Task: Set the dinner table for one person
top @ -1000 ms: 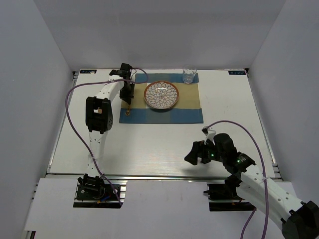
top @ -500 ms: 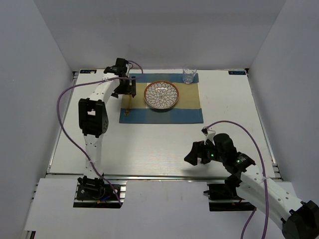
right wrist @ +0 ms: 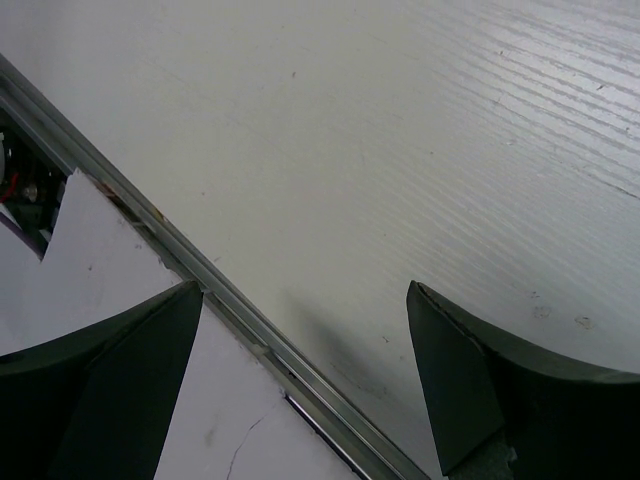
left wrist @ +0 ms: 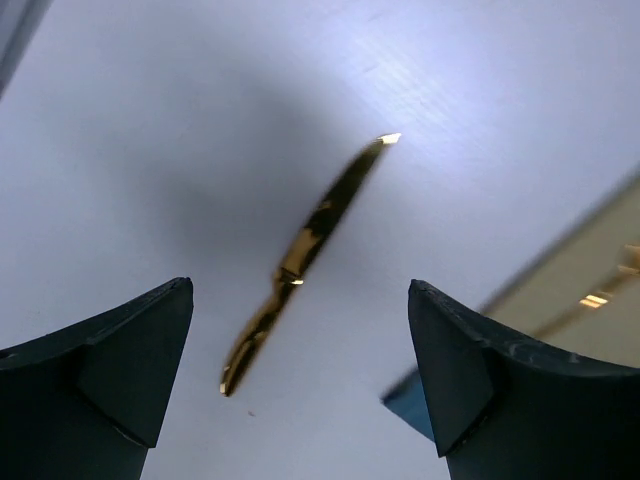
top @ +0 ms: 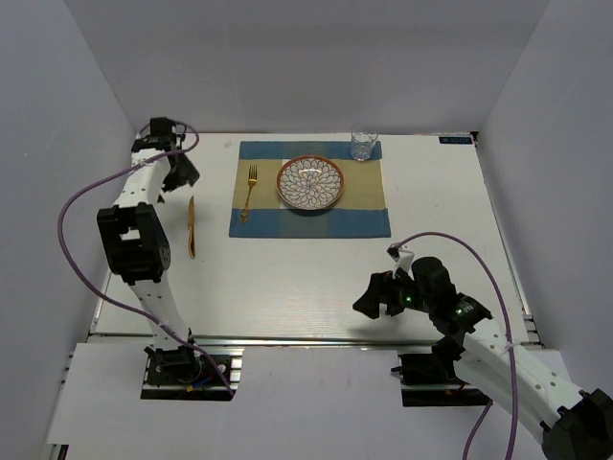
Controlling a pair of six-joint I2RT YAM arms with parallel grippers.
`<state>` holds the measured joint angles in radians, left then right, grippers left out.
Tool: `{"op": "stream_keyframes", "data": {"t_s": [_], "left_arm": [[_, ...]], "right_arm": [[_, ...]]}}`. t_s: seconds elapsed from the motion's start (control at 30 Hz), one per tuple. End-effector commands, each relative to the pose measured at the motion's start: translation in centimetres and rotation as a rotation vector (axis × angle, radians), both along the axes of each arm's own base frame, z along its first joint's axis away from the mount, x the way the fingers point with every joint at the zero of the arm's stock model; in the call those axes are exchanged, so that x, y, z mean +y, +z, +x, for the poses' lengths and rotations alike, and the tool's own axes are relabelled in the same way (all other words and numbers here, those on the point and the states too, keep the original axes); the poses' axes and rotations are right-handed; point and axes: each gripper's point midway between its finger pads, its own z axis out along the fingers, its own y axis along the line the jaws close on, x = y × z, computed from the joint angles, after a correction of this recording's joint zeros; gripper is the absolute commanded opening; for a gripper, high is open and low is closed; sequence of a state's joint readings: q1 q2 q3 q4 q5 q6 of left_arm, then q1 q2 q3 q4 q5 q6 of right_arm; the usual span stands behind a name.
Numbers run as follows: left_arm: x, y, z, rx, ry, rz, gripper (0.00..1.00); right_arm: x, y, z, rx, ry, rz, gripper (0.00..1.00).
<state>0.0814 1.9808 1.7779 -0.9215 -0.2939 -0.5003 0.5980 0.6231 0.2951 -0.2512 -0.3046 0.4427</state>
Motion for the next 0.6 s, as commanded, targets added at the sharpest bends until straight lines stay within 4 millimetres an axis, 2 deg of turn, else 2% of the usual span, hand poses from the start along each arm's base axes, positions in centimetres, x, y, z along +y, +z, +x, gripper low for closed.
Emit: {"op": "stream_keyframes", "data": {"t_s": [0.0,0.03,0.07,0.13,0.17,0.23,0.27,0.3,0.4,0.57], "left_arm": [[-0.7,-4.2,-2.7,0.122,0.005,-0.098,0.98],[-0.3,-4.2,-2.8,0.12,0.014,-0.11,0.98],[-0.6,-5.4,-3.5,0.143,0.002,-0.12,0.98],[-0.5,-6.0,-4.2,0.152,0.005,-0.136,0.98],[-0.3,-6.6,-5.2,0.165,0.015,-0.147,0.98],[-0.7,-6.8,-5.9,0.16,0.01,-0.162,0.98],[-0.4,-6.3,-5.8,0.12,0.017,-0.165,0.98],[-0.8,-7.5,-7.0,0.147,0.014,-0.182,0.97],[-1.1,-9.2,-8.1,0.167,0.025,-0.211,0.93],[-2.0,-12.1,-8.6,0.226,0.011,-0.264,0.76]], "right_arm": [[0.5,0.7,-0.2,-0.026,0.024,0.045,0.88],[0.6,0.7,-0.2,-0.028,0.024,0.047,0.89],[0.6,0.5,-0.3,-0.026,0.024,0.047,0.89],[0.6,0.5,-0.3,-0.024,0.025,0.05,0.89],[0.6,0.4,-0.3,-0.023,0.027,0.05,0.89],[0.7,0.4,-0.3,-0.023,0.027,0.054,0.89],[0.7,0.3,-0.3,-0.022,0.026,0.054,0.89],[0.8,0.5,-0.2,-0.023,0.027,0.061,0.88],[1.0,0.6,-0.2,-0.021,0.03,0.076,0.89],[1.1,0.9,-0.4,-0.022,0.037,0.079,0.88]]}}
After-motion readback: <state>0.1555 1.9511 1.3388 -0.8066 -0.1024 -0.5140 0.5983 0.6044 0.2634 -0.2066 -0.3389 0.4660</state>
